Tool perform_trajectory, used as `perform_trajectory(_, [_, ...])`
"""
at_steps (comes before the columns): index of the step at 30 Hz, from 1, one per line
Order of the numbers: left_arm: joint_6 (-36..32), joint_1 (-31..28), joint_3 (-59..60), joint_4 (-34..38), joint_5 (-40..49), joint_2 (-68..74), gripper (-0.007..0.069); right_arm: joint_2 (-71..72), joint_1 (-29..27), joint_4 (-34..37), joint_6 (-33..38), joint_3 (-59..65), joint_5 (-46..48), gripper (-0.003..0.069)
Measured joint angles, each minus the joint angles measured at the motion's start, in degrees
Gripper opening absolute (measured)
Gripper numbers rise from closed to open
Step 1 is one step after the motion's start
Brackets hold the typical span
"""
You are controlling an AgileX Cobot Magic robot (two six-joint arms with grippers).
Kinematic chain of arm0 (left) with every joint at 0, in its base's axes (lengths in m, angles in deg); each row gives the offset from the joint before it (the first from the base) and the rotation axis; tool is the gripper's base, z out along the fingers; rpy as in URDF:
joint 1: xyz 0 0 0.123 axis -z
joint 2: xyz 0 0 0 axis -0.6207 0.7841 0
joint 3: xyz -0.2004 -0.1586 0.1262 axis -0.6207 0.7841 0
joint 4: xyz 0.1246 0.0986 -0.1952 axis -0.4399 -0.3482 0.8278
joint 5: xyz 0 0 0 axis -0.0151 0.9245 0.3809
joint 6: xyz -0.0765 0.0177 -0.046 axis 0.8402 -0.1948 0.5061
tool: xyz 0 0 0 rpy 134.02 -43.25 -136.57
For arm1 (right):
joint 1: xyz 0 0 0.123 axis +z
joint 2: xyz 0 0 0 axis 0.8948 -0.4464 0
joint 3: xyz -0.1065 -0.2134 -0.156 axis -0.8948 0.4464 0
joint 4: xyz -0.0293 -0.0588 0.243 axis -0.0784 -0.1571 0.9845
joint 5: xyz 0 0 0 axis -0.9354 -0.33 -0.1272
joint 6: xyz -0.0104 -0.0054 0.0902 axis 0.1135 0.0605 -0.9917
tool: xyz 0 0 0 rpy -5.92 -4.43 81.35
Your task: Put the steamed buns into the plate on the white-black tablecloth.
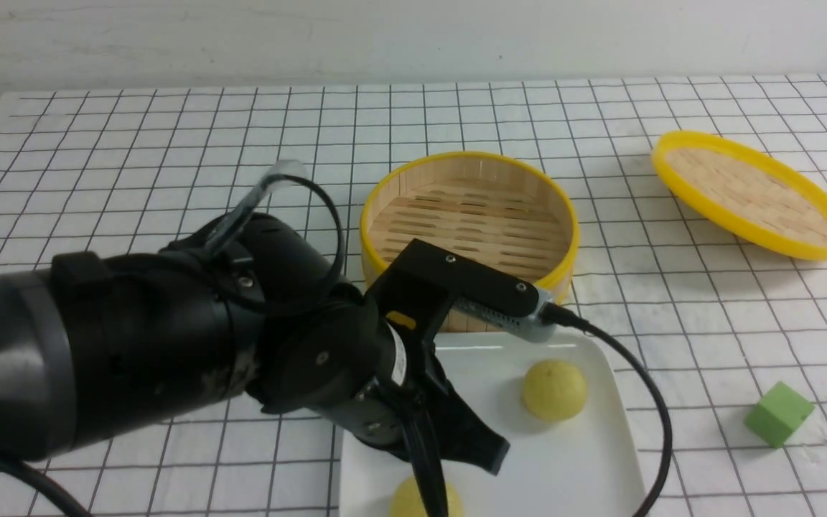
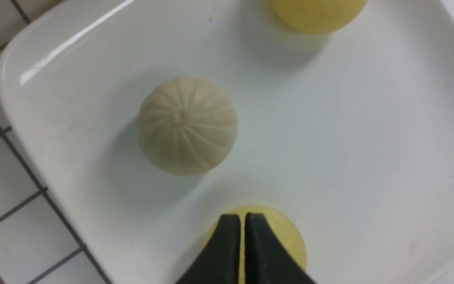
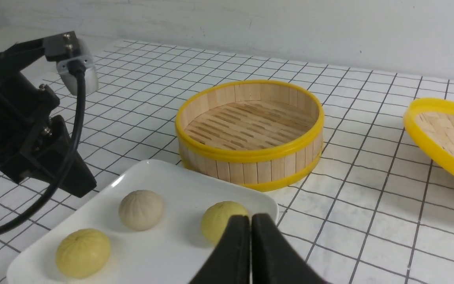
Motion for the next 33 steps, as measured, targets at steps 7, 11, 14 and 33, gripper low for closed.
perform_trajectory(7, [0.0, 0.0, 0.0, -0.1, -0.3, -0.1, 0.0051, 4.3, -12.3, -2.5, 0.0, 12.0, -2.5, 0.0029])
perform_trajectory(11, [0.0, 0.0, 0.0, -0.2, -0.4, -1.4, 0.0051, 4.7, -18.8, -3.7, 0.0, 16.0, -1.7, 0.0034])
perform_trajectory(14, [0.0, 0.0, -0.1, -0.8, 0.6, -6.2, 0.0031, 4.7, -21.5, -4.2, 0.0, 17.6, -2.3, 0.0036])
perform_trajectory(33, [18.2, 0.0, 9.9, -19.3, 22.2, -57.2, 0.0002, 4.7, -21.7, -4.8, 0.0, 17.8, -3.3, 0.0059])
